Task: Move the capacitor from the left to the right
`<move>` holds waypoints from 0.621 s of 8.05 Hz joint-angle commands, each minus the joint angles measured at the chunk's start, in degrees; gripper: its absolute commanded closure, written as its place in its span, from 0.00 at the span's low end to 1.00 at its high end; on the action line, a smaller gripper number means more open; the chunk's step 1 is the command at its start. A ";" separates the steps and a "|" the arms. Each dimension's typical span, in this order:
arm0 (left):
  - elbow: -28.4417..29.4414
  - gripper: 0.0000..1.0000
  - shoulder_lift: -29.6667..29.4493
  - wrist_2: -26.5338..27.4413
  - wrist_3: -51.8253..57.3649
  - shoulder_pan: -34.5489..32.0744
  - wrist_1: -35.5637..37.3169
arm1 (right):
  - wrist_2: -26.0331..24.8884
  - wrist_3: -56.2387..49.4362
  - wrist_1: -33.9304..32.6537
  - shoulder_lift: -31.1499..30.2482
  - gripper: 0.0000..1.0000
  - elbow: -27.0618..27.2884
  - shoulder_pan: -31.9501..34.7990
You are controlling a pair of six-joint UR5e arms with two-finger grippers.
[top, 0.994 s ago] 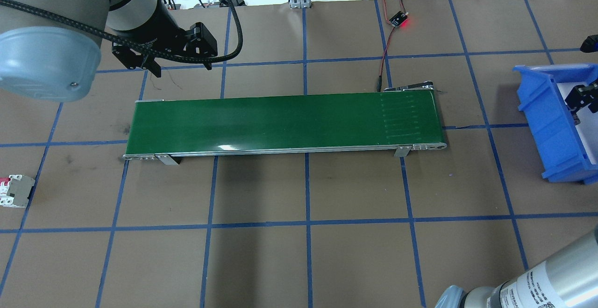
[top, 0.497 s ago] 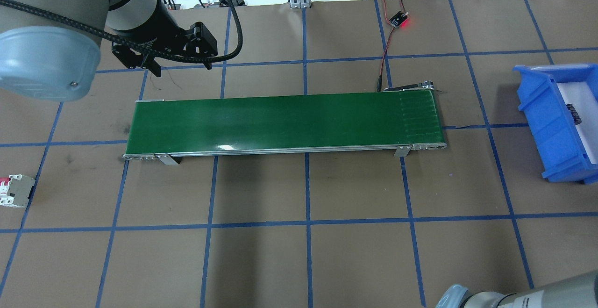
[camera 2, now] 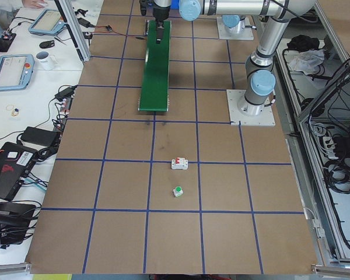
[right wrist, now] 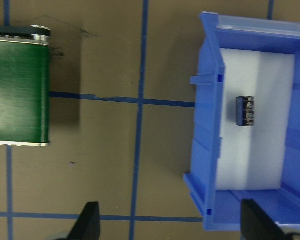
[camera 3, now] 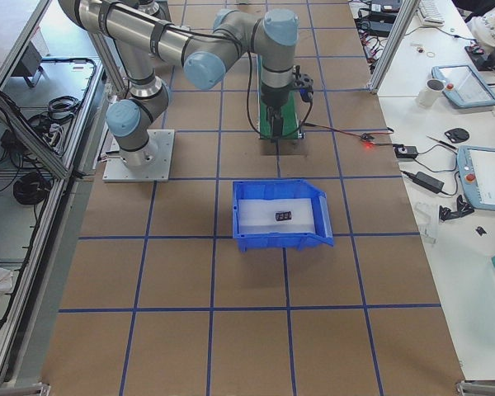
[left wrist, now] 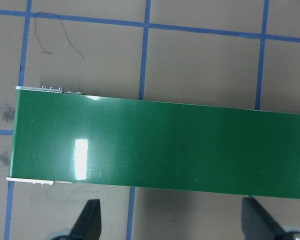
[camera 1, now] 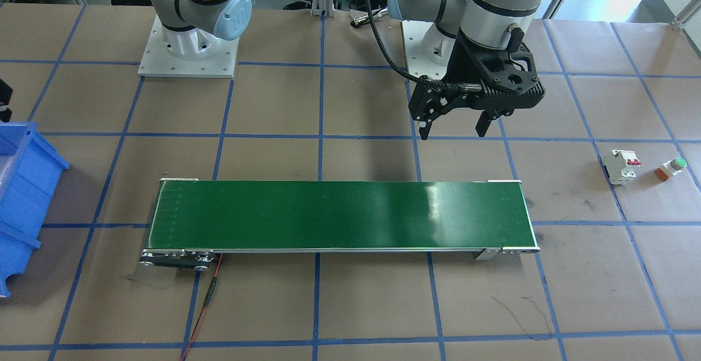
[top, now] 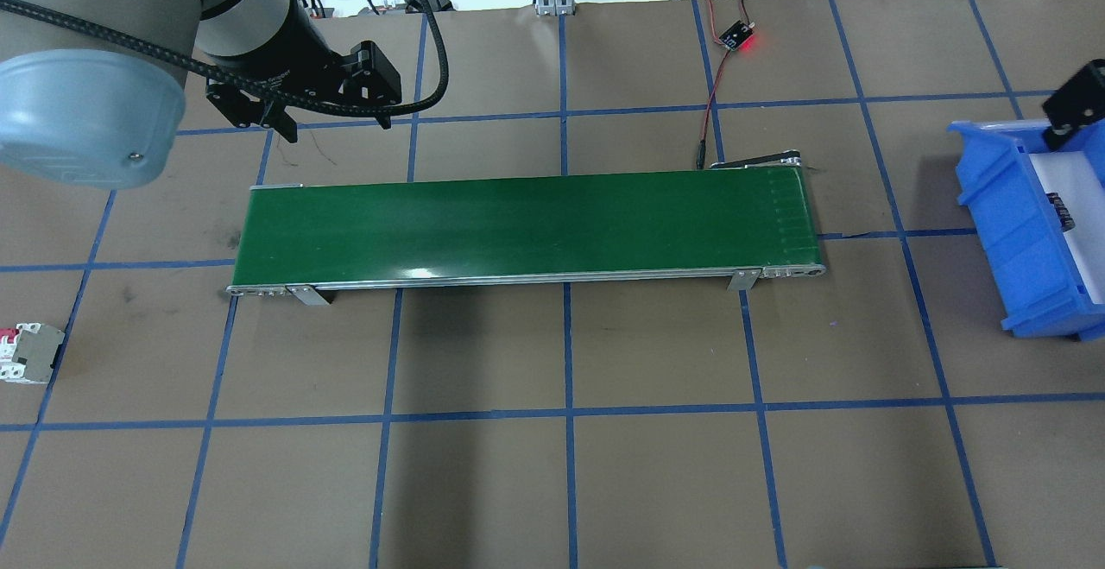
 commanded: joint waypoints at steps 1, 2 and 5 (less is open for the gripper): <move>-0.06 0.00 0.00 0.00 0.00 0.00 0.00 | 4.70 16.05 1.46 -1.57 0.00 -0.07 16.05; 0.02 0.00 0.00 0.00 0.00 0.00 0.00 | 4.99 21.07 1.89 -1.66 0.00 0.02 20.71; 0.03 0.00 0.00 0.00 0.00 0.00 0.00 | 4.81 30.43 2.86 -1.66 0.00 0.02 29.37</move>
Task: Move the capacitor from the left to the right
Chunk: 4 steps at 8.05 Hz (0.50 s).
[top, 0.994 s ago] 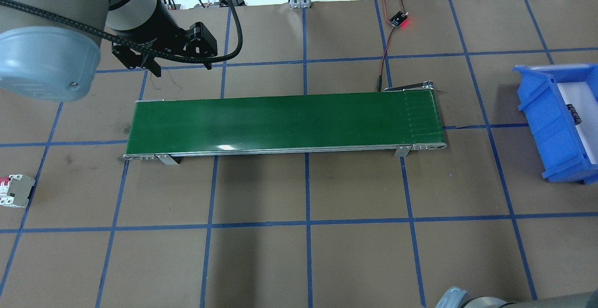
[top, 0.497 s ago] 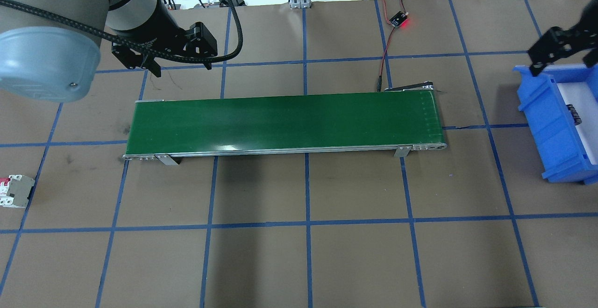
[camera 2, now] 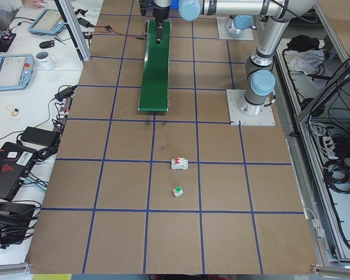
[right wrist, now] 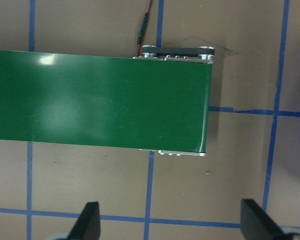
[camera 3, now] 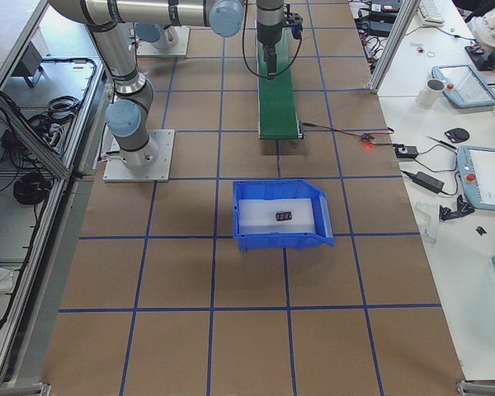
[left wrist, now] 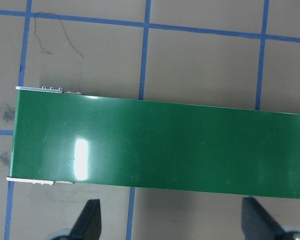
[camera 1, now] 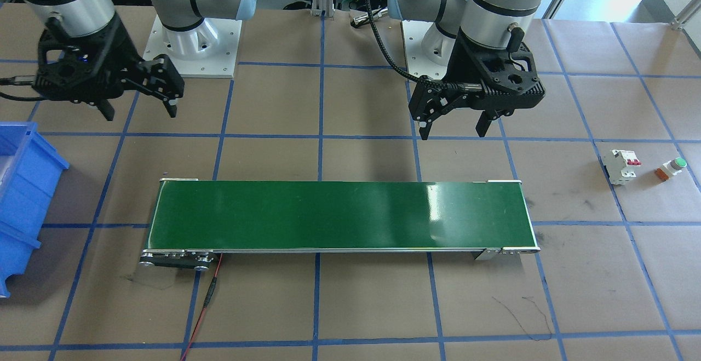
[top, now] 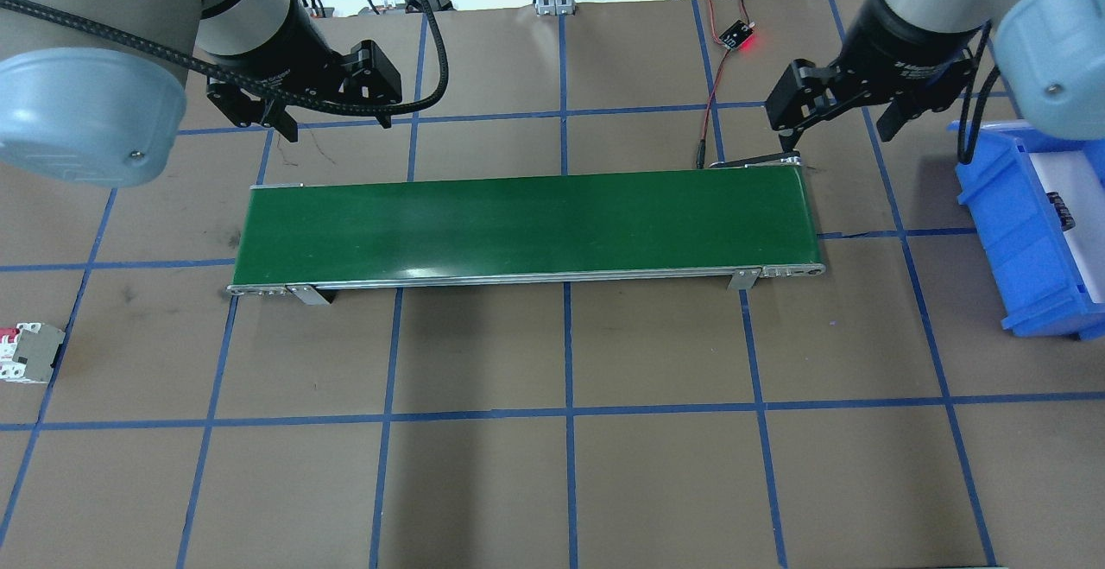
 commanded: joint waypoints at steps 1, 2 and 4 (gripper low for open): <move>0.01 0.00 0.00 0.00 0.00 0.00 -0.09 | 0.02 3.83 1.52 -0.03 0.00 -0.08 3.84; 0.01 0.00 0.00 0.00 0.09 0.00 -0.09 | -0.42 3.83 1.52 0.06 0.00 -0.16 3.84; 0.01 0.00 0.09 0.00 0.09 0.00 -0.09 | -0.25 3.83 3.45 -0.03 0.00 -0.16 3.84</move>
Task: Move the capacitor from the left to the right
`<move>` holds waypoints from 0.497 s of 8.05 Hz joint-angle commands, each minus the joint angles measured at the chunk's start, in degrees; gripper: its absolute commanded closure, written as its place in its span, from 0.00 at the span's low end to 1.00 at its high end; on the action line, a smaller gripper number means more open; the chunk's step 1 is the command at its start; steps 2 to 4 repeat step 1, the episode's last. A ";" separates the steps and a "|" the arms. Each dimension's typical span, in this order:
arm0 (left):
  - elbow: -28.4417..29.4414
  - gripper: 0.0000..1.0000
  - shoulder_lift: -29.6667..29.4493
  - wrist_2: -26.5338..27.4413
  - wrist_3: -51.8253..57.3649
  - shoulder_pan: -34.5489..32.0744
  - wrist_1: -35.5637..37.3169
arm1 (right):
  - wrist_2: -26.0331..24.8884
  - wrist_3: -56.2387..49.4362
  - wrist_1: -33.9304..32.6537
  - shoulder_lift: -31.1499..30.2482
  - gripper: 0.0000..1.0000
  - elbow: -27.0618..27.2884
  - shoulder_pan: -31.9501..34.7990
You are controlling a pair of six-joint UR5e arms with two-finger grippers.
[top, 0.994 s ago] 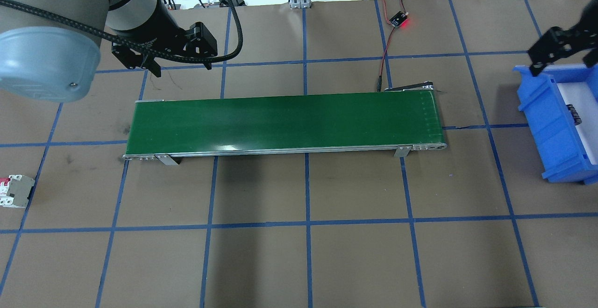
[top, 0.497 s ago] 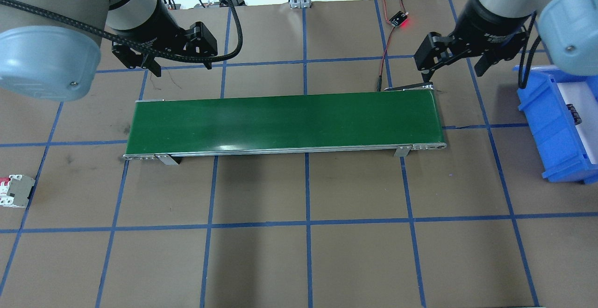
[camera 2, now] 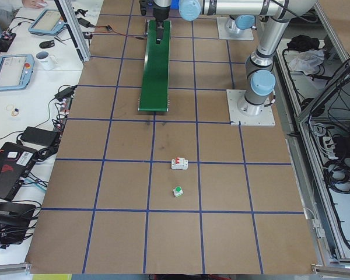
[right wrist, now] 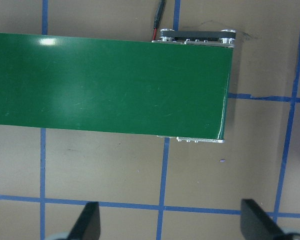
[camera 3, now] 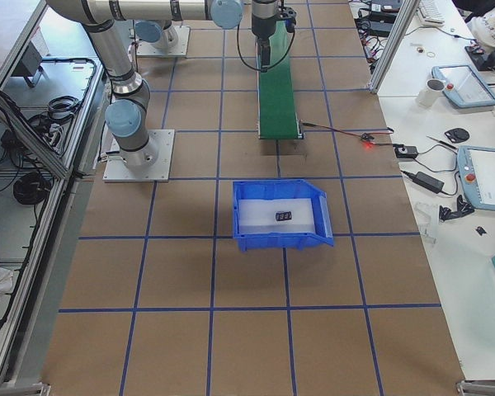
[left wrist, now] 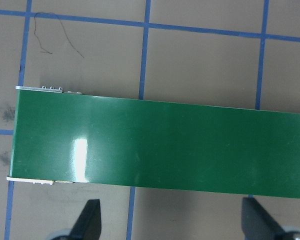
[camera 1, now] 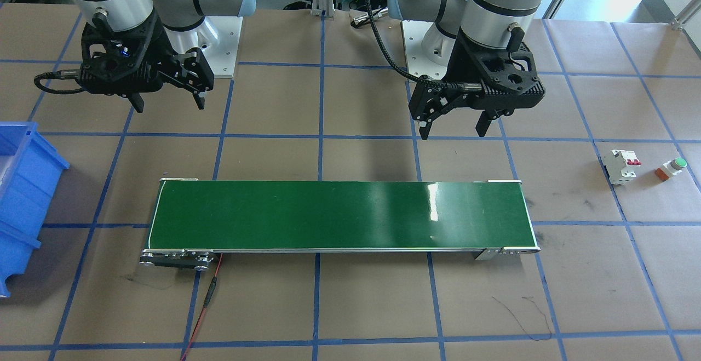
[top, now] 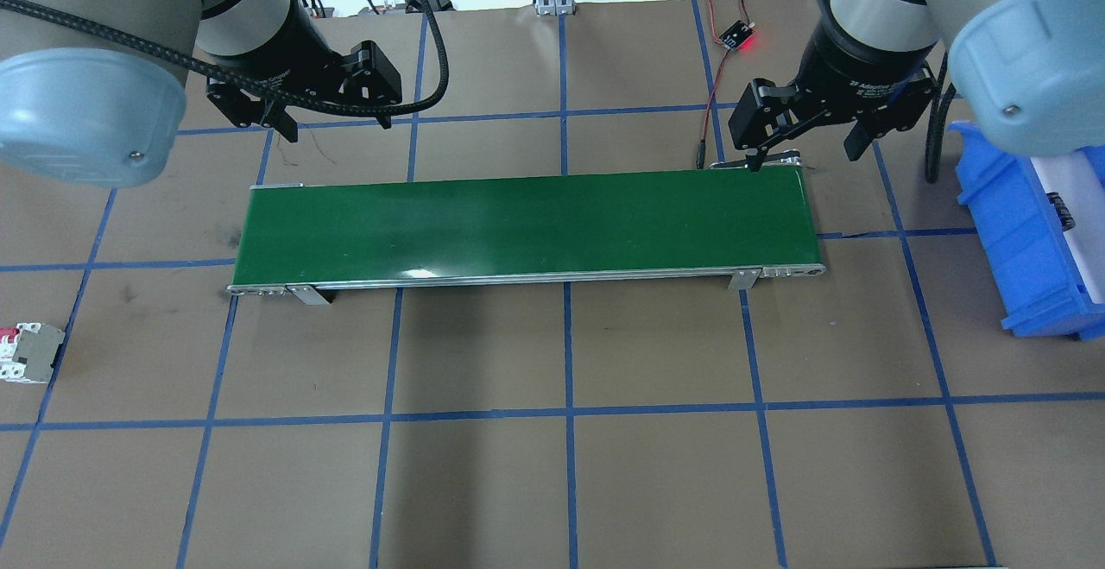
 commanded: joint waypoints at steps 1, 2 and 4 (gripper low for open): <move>0.18 0.00 0.09 0.00 0.02 0.00 -0.09 | 0.29 -0.02 1.63 -0.63 0.00 -0.11 0.07; 0.18 0.00 0.09 0.00 0.02 0.00 -0.09 | 0.29 -0.02 1.63 -0.63 0.00 -0.11 0.07; 0.18 0.00 0.09 0.00 0.02 0.00 -0.09 | 0.29 -0.02 1.63 -0.63 0.00 -0.11 0.07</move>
